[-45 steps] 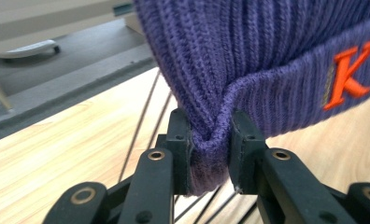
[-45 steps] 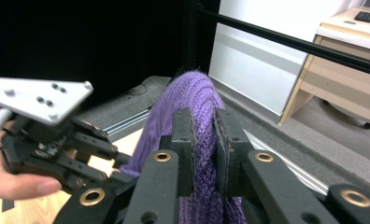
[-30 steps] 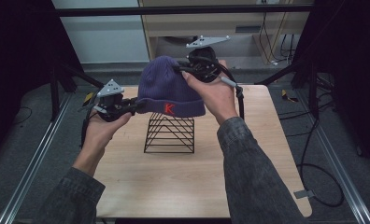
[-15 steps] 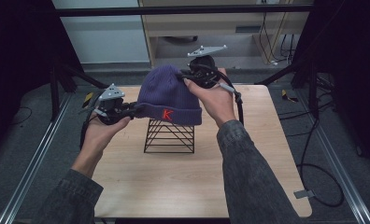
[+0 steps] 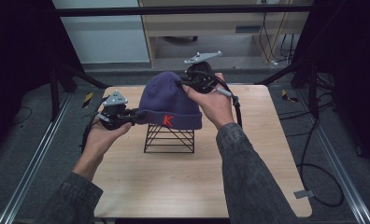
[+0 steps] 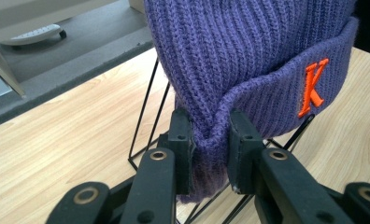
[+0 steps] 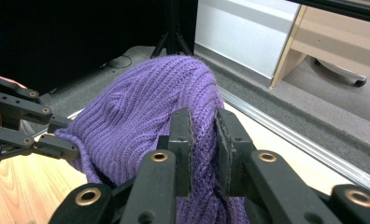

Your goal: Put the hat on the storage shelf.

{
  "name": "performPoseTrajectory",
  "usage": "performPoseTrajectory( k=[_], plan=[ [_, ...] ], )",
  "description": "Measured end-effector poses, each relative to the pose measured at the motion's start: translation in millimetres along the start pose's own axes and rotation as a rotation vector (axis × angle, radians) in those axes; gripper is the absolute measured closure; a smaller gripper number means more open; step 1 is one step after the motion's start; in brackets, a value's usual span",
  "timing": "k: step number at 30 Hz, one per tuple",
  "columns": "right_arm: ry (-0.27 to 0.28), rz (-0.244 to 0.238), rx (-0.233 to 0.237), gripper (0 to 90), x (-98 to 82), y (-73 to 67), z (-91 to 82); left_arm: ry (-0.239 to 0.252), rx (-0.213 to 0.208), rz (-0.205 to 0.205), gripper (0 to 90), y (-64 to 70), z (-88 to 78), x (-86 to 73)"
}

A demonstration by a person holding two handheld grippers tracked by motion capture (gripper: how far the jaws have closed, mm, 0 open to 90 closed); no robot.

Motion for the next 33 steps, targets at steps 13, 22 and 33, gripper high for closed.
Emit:
performPoseTrajectory(
  k=[13,22,33],
  plan=[
    [-0.025,-0.028,0.033,77.2,-12.9,-8.0,2.0,-0.027,-0.001,0.001,73.6,0.9,9.2,-16.3],
    [-0.053,-0.048,0.048,76.8,-21.7,-12.8,6.7,-0.04,0.003,0.007,73.5,0.6,13.3,-25.4],
    [-0.069,-0.072,0.052,76.5,-34.7,-17.5,5.5,-0.045,0.011,0.005,73.5,4.2,20.5,-37.3]
  ],
)
Point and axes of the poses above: each handheld gripper's, and its own axes: z roughly forward along the jaws, x roughly out of its top, y roughly to its right, the point moved 6 cm from there along z, roughly forward along the jaws, and after that the axes turned 2 degrees about -y, right-handed, at the moved point
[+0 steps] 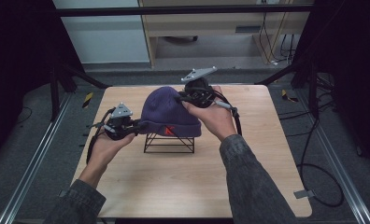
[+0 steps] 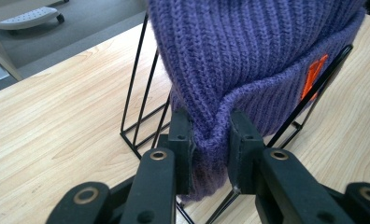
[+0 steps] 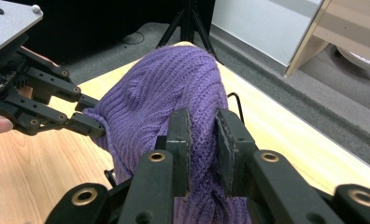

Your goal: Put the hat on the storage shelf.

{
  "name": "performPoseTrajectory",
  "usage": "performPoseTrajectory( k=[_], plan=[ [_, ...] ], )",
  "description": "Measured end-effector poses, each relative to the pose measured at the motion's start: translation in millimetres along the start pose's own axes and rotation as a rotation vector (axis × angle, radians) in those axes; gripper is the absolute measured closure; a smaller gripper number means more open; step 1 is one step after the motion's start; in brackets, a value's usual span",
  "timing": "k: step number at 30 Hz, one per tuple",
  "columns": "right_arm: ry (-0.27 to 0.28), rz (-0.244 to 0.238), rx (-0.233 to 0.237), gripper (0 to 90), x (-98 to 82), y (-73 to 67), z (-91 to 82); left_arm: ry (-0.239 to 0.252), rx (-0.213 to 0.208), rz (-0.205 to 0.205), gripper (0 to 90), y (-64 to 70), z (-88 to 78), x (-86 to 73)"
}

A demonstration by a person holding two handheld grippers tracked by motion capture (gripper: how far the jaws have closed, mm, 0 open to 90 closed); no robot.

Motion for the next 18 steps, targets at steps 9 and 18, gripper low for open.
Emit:
performPoseTrajectory(
  k=[9,18],
  plan=[
    [-0.019,-0.006,0.006,76.2,-6.7,-3.9,2.9,-0.009,0.007,0.0,73.4,-0.7,4.2,-6.3],
    [-0.049,-0.018,0.016,76.3,-13.5,-9.6,10.8,-0.021,0.004,-0.014,73.4,-2.7,9.5,-17.0]
  ],
)
Point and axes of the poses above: each handheld gripper's, and its own axes: z roughly forward along the jaws, x roughly out of its top, y roughly to its right, the point moved 6 cm from there along z, roughly forward along the jaws, and after that the axes turned 2 degrees about -y, right-handed, at the moved point
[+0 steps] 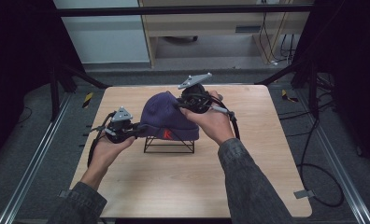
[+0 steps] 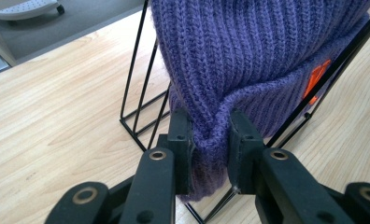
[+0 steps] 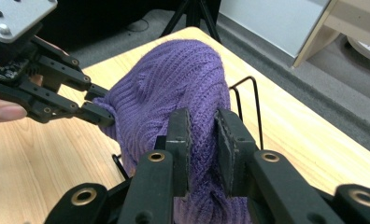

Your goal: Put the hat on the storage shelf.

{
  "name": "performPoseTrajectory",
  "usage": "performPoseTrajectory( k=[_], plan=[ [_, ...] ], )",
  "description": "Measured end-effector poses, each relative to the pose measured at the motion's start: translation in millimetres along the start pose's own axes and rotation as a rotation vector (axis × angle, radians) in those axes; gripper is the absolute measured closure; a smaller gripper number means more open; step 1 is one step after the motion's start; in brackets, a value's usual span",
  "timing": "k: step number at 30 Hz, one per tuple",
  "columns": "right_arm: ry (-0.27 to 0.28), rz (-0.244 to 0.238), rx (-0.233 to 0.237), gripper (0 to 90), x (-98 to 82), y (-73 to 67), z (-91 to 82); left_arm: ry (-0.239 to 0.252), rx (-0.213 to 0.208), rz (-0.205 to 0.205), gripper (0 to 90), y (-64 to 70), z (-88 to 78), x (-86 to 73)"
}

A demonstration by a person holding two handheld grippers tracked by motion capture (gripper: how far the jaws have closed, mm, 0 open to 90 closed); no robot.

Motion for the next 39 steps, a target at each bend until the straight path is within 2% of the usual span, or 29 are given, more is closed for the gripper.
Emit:
performPoseTrajectory(
  k=[21,34,39],
  plan=[
    [-0.049,0.006,0.021,76.3,-17.9,-7.6,15.5,-0.029,-0.013,-0.009,72.9,-2.2,7.1,-20.1],
    [-0.073,0.01,0.032,75.6,-26.1,-10.2,17.0,-0.054,-0.021,-0.006,71.5,-0.3,11.0,-25.8],
    [-0.086,0.002,0.035,74.0,-28.9,-12.3,17.0,-0.053,-0.019,-0.026,68.9,-1.3,12.6,-31.6]
  ],
)
Point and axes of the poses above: each handheld gripper's, and its own axes: z roughly forward along the jaws, x roughly out of its top, y roughly to its right, the point moved 6 cm from there along z, roughly forward along the jaws, and after that the axes turned 2 degrees about -y, right-handed, at the moved point
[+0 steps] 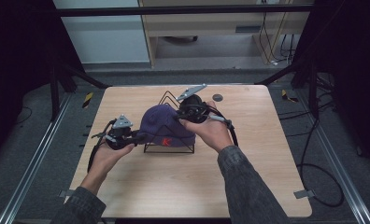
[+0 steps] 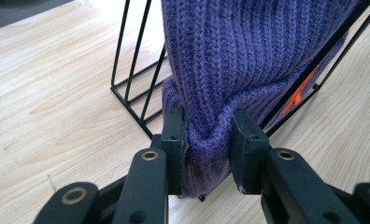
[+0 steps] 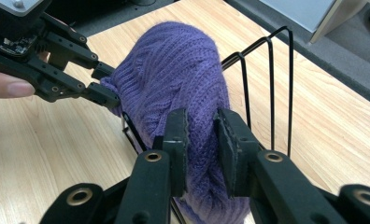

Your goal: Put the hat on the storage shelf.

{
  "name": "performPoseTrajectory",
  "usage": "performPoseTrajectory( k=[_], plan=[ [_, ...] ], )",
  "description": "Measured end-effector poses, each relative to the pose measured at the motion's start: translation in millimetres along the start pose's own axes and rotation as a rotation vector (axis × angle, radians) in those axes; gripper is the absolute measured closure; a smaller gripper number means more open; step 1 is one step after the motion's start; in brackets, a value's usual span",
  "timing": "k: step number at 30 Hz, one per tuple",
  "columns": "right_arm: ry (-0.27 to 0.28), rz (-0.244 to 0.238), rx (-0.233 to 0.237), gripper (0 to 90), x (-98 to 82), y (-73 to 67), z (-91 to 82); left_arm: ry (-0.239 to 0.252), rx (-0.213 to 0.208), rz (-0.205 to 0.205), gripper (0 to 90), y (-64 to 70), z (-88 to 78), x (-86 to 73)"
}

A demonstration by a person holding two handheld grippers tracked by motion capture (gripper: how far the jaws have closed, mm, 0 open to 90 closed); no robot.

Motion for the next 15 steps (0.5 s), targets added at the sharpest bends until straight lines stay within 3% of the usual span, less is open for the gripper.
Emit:
performPoseTrajectory(
  k=[8,15],
  plan=[
    [0.007,0.004,0.006,74.5,0.4,-1.5,-0.8,-0.021,-0.003,-0.014,62.6,-0.4,5.1,-12.7],
    [0.025,0.0,-0.004,74.7,6.3,-0.2,-8.8,0.037,0.017,-0.046,55.7,-4.8,-8.1,-13.0]
  ],
)
Point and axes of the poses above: each handheld gripper's, and its own axes: z roughly forward along the jaws, x roughly out of its top, y roughly to its right, the point moved 6 cm from there along z, roughly forward along the jaws, and after that the axes turned 2 degrees about -y, right-handed, at the moved point
